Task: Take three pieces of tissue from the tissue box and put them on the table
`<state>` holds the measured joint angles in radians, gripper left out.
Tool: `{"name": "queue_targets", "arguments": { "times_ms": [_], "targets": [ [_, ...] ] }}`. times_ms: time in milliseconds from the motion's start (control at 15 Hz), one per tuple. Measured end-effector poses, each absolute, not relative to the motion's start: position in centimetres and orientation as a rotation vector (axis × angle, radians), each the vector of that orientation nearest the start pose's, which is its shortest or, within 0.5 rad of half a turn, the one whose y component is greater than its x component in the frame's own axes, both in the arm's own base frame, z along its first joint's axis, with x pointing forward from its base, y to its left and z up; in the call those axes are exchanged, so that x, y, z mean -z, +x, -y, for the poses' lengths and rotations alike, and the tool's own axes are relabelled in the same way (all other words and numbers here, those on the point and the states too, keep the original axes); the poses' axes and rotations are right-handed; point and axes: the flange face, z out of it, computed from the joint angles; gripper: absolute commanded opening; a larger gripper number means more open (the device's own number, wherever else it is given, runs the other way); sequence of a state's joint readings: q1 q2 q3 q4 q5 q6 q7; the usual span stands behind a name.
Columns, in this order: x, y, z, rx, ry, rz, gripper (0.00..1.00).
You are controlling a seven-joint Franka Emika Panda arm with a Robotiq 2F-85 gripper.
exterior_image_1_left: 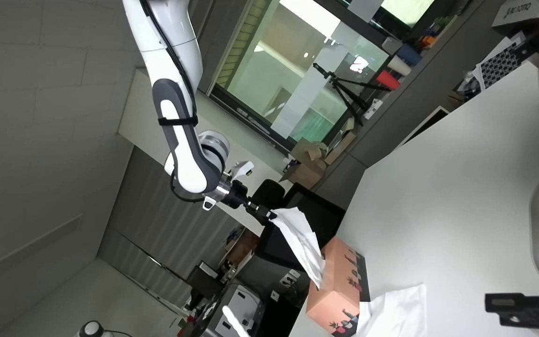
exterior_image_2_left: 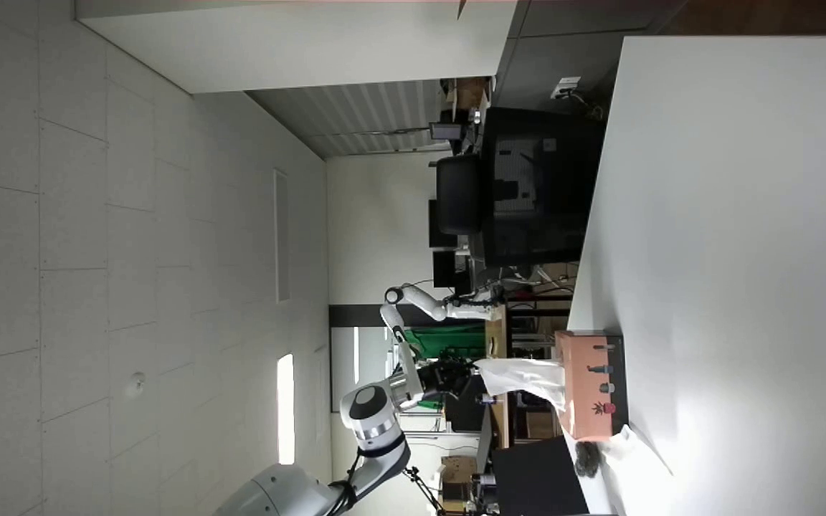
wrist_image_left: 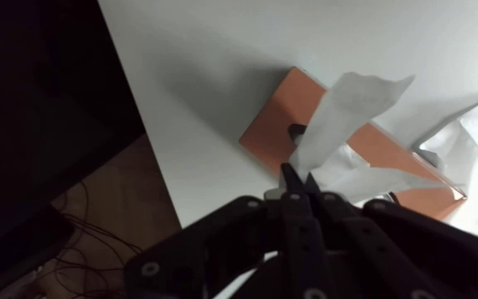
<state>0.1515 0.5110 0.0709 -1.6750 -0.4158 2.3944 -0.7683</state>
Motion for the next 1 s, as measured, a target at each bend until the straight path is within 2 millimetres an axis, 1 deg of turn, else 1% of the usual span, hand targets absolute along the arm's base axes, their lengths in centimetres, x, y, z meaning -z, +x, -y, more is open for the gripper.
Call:
{"name": "queue_targets", "arguments": {
  "times_ms": [133, 267, 467, 733, 867, 1000],
  "targets": [
    [-34.3, 68.9, -13.8, 0.269, -2.866, 2.019, 0.0],
    [-35.8, 69.4, -13.6, 0.313, -2.91, 2.01, 0.0],
    [-38.1, 69.4, -14.4, 0.372, -2.931, 2.008, 0.0],
    [-41.1, 68.2, -16.5, 0.383, -2.915, 2.024, 0.0],
    [-42.5, 67.0, -17.9, 0.348, -2.889, 2.032, 0.0],
    [-43.7, 65.3, -19.6, 0.28, -2.82, 2.058, 0.0]
  ]
}}
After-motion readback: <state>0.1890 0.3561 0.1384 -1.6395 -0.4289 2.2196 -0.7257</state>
